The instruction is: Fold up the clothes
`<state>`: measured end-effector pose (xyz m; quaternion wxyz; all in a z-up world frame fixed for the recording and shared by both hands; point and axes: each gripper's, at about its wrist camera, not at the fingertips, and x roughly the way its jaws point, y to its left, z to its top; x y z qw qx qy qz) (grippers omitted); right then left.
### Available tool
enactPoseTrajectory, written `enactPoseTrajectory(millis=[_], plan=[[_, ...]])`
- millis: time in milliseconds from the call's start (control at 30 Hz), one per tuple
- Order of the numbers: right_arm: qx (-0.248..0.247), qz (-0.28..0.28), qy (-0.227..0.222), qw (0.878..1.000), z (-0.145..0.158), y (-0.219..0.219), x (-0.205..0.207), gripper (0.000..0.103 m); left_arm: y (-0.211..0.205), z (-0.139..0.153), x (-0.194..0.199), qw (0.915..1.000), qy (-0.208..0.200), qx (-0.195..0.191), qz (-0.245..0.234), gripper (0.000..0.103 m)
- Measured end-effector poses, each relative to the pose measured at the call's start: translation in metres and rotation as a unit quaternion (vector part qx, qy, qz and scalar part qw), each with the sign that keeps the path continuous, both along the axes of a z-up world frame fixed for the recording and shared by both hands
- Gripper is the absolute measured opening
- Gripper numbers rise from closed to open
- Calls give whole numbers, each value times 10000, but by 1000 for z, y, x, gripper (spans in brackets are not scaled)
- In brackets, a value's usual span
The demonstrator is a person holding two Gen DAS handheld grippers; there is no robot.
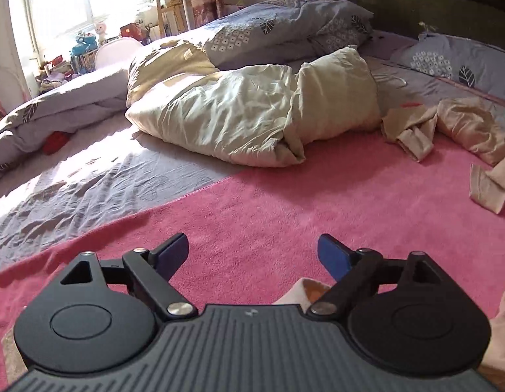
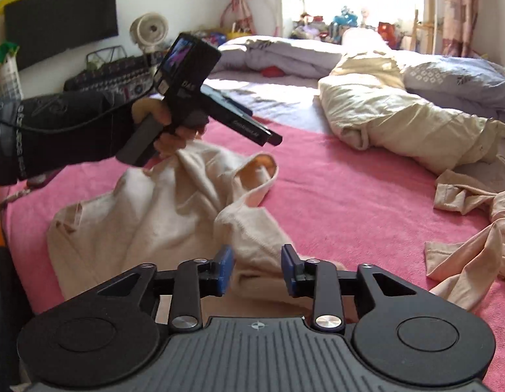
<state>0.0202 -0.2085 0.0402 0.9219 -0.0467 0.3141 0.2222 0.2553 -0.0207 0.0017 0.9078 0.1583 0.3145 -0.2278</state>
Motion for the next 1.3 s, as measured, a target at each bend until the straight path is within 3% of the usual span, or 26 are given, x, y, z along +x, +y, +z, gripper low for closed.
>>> enactPoseTrajectory(millis=[33, 67, 133, 167, 200, 267, 333, 367, 400, 467, 500, 600, 700, 767, 800, 867, 933, 1000, 1100, 1167, 1300], plan=[[-39, -44, -55, 10000, -2, 3, 4, 52, -5, -4, 6, 9994, 9, 322, 133, 97], [-91, -70, -93, 9999, -5, 8, 8, 57, -13, -14, 10, 9957, -42, 892, 264, 97], [-162, -28, -107, 9998, -11, 18, 12, 67, -30, -43, 10, 9748, -246, 2189, 354, 96], [-204, 40, -103, 9997, -17, 24, 14, 76, -33, -52, 5, 9676, -347, 2486, 264, 96], [-254, 120, -101, 9996, -23, 31, 15, 81, -33, -56, 0, 9652, -467, 2564, 222, 96], [-582, 110, -146, 9981, -36, 45, 20, 80, -32, -56, -3, 9656, -451, 2544, 279, 96], [-942, -181, -132, 9953, -47, 53, 25, 54, -29, -51, 4, 9714, -132, 2328, 448, 88], [-1054, -394, -100, 9936, -49, 55, 27, 17, -26, -47, 6, 9749, -23, 2163, 536, 69], [-1006, -574, -101, 9932, -48, 53, 28, 14, -22, -42, 7, 9777, -37, 1983, 697, 43], [-942, -784, -273, 9921, -39, 49, 25, 14, -14, -32, 7, 9815, -63, 1618, 1018, 1], [-1091, -843, -496, 9892, -34, 49, 24, 14, -10, -27, 8, 9826, -76, 1434, 1178, 0], [-1638, -958, -1253, 9738, -19, 50, 24, 14, 2, -11, 10, 9828, -102, 874, 1624, 0], [-2049, -1041, -1862, 9553, -5, 50, 37, 14, 7, 9, 21, 9858, 45, 608, 1567, 1], [-2208, -1086, -2112, 9460, 4, 46, 47, 14, 10, 8, 22, 9887, 149, 711, 1314, 10], [-2173, -982, -2127, 9476, 6, 42, 44, 14, 11, 5, 20, 9899, 199, 816, 1147, 34], [-2003, -662, -2064, 9554, 8, 32, 32, 14, 14, -1, 18, 9910, 299, 1024, 811, 55], [-1964, -87, -1743, 9649, -2, 27, 8, 14, 18, -8, 15, 9908, 389, 1191, 511, 57], [-1994, 533, -1222, 9708, -18, 26, -20, 14, 27, -11, 14, 9919, 462, 1104, 428, 59], [-2152, 1183, -585, 9676, -44, 32, -54, 14, 32, -11, 16, 9937, 505, 946, 333, 68], [-2165, 1312, -364, 9667, -54, 35, -66, 14, 27, -13, 15, 9927, 720, 967, 22, 77], [-1892, 1013, -187, 9765, -53, 30, -62, 14, 12, -22, -2, 9812, 1292, 1139, -869, 78]])
